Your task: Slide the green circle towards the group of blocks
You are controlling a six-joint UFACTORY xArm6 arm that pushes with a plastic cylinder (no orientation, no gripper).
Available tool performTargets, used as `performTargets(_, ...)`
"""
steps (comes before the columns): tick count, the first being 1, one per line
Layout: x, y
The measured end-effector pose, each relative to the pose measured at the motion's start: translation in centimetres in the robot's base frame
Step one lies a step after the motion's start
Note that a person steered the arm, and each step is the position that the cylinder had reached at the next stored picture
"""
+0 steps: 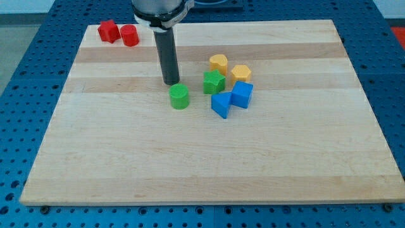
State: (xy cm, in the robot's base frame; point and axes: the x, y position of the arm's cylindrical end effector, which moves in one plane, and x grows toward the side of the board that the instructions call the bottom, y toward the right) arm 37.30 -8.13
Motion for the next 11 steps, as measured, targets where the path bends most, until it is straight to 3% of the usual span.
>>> performTargets(2,0.3,-1.3)
performTargets(6,5.0,-1.3)
performTargets(11,5.0,1.5)
